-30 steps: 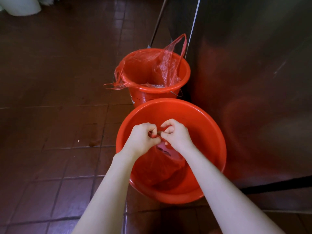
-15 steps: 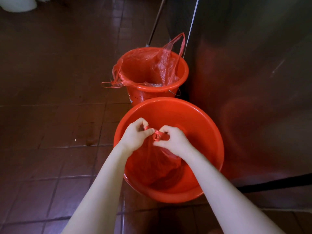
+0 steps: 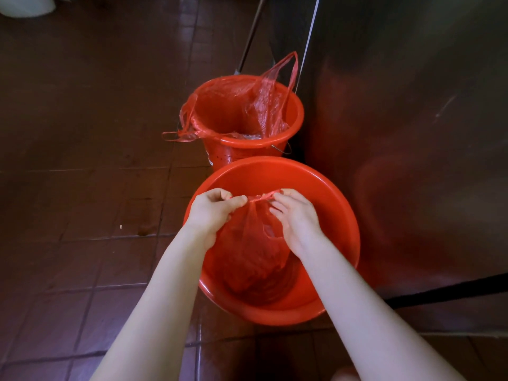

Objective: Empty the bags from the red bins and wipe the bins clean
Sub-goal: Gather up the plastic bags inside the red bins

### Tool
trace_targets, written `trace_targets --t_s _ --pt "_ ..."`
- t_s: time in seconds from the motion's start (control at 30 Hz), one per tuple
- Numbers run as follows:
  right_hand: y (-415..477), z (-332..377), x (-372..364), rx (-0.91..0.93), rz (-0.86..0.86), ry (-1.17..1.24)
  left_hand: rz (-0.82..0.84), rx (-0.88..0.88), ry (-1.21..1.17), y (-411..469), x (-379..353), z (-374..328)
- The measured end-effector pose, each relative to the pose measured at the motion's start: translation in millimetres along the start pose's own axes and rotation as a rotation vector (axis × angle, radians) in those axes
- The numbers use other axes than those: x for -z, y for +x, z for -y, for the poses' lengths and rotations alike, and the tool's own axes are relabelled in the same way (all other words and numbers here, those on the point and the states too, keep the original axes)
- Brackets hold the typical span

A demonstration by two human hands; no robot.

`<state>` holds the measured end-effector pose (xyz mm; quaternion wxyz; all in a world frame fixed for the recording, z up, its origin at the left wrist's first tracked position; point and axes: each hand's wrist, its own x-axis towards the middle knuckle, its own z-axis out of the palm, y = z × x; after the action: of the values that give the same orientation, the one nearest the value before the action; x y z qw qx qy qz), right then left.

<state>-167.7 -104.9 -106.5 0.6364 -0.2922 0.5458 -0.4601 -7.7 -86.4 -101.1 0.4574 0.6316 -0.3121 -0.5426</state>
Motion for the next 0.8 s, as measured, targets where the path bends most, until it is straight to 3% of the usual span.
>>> trace_targets --t_s 0.17,0.27,0.43,0.53,0.6,0.7,0.8 --pt "-0.1 1.7 4.8 -0.248 -0.231 0.35 -0.121 0.086 -0.004 -11.7 18.2 0.9" --pt "-5.5 18.1 1.8 -0.16 -0.038 0.32 -0.019 -0.052 -0.013 -19.8 34.5 -10.7" --pt "-16.6 51.8 -5.0 -0.037 0.21 0.173 0.323 -0.197 -0.197 -28.2 43.5 -27.1" --pt "-21.1 73.6 -7.1 -0.019 0.454 -0.132 0.469 -0.177 -0.201 -31.6 42.5 -35.8" --pt "-20.7 86.0 -5.1 0.142 0.487 -0.49 0.497 -0.215 0.031 -35.0 40.2 -41.2" --pt "-19.6 92.0 -5.7 0.583 0.337 -1.004 0.324 -0.629 0.829 -35.6 34.6 -43.9" --pt "-22.2 81.5 3.8 0.886 0.258 -1.021 0.086 -0.927 1.173 -39.7 43.1 -48.2"
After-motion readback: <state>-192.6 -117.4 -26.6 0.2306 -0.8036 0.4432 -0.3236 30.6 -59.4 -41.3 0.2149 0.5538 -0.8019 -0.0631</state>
